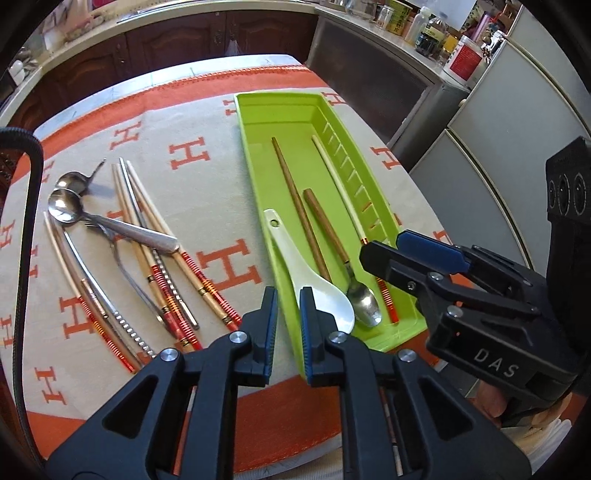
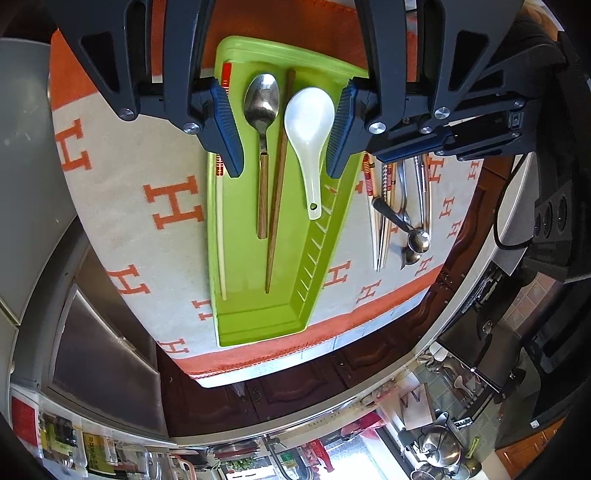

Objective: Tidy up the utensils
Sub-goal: 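Lower both spoons into the green tray and open both tools, then move both tools back over the remaining utensil pile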

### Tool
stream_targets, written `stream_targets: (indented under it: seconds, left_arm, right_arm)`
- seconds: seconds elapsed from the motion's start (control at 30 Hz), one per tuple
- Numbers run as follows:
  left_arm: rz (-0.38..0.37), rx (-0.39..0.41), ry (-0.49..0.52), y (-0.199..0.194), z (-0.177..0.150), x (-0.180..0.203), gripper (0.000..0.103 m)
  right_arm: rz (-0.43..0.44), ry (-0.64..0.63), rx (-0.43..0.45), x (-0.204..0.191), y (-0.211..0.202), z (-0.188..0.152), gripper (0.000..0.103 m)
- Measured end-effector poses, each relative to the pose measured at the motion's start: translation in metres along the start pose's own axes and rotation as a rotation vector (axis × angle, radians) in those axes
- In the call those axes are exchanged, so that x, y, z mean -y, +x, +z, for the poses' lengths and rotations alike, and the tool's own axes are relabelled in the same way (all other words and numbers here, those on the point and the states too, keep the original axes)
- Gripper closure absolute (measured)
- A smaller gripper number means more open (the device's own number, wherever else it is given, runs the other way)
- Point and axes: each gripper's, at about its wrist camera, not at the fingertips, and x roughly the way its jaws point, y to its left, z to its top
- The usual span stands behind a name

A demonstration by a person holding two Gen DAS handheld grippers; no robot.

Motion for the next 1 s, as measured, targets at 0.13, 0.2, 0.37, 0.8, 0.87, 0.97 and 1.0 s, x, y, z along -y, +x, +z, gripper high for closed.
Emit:
stream_targets:
  seconds: [0.13,0.2,0.37,0.8,0.87,0.97,1.0]
  left_arm:
    - [0.027,0.023,-0.013,-0.015,-0.007,-0.011,0.094]
    - [0.036,0.030,-0.023,-0.020,-0.010,-0.016,0.094]
    - [0.068,0.055,-0.051,-0.034,-0.019,-0.032,0.094]
    - [0.180,0.142,-0.185,-0.075,-0.039,-0.108,0.093]
    - [0.196,0.151,-0.226,-0.079,-0.042,-0.129,0.092]
    - [0.208,0.156,-0.292,-0.081,-0.050,-0.158,0.068]
    - [0.212,0.162,-0.312,-0.082,-0.053,-0.166,0.060]
  right_arm:
    - [0.003,-0.016,0.000,-0.009,-0.005,-0.003,0.056]
    - [0.004,-0.024,-0.001,-0.013,-0.006,-0.004,0.056]
    - [0.008,-0.060,-0.004,-0.029,-0.010,-0.007,0.056]
    - [0.044,-0.195,-0.013,-0.094,-0.002,0.001,0.056]
    - [0.055,-0.234,-0.013,-0.109,0.004,0.005,0.056]
    - [0.075,-0.294,-0.027,-0.133,0.017,0.008,0.056]
    - [0.084,-0.310,-0.036,-0.140,0.022,0.009,0.056]
